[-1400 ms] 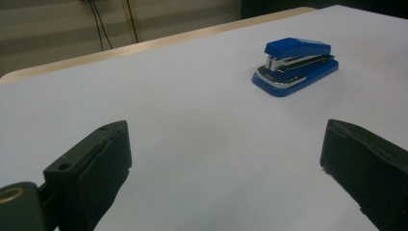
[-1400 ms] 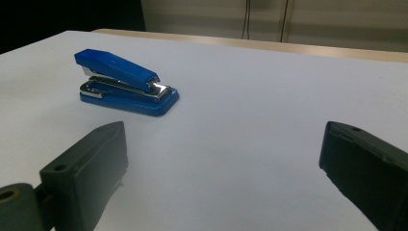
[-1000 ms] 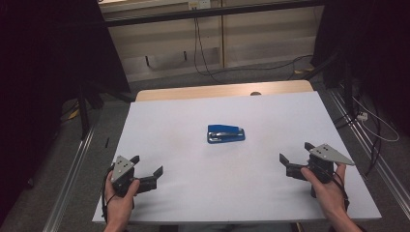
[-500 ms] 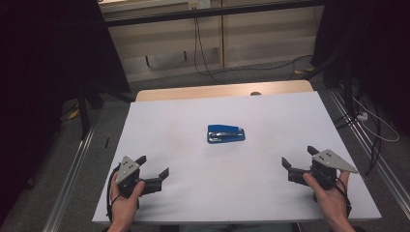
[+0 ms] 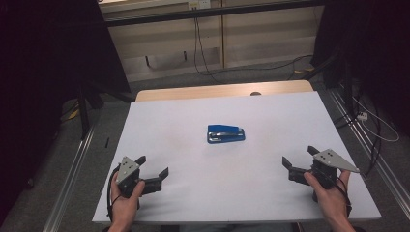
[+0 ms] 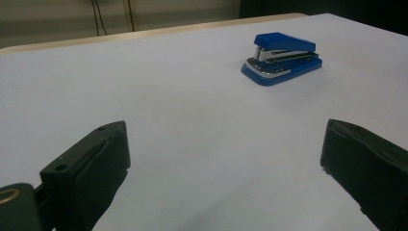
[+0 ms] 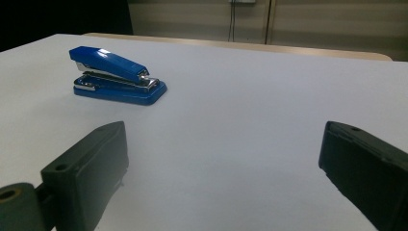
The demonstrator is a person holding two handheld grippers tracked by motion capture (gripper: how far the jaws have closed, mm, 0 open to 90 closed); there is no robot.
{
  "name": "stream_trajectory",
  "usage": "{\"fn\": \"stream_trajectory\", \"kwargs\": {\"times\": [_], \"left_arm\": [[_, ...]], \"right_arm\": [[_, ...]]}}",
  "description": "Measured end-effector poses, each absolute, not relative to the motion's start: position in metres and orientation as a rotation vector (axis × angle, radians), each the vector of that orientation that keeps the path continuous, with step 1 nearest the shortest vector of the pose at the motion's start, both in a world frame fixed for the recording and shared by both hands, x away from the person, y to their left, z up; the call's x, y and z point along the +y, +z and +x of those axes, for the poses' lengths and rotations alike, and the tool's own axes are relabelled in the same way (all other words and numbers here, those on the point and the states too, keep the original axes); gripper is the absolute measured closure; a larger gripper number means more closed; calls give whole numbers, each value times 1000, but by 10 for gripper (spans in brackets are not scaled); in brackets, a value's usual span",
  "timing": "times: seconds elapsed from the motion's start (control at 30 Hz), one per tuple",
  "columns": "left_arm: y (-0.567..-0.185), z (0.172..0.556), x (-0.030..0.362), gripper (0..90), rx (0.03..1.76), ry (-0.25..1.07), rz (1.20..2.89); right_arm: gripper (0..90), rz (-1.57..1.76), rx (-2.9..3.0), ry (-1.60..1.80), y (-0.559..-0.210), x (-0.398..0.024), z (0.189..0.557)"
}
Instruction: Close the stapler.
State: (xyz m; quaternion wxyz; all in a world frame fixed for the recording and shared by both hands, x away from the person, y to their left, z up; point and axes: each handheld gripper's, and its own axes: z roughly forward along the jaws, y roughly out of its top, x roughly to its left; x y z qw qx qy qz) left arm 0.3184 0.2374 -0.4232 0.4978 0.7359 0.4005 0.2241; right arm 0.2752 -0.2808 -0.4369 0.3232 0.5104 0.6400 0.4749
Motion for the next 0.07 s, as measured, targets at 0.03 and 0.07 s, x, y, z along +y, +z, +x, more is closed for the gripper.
{"fn": "stream_trajectory", "kwargs": {"times": [0.03, 0.07], "left_arm": [[-423, 318, 238, 34, 971, 544, 1783], [-423, 319, 238, 34, 966, 544, 1789]], "right_arm": [[31, 1340, 1679, 1248, -437, -281, 276], [32, 1340, 1681, 1248, -437, -280, 276]]}}
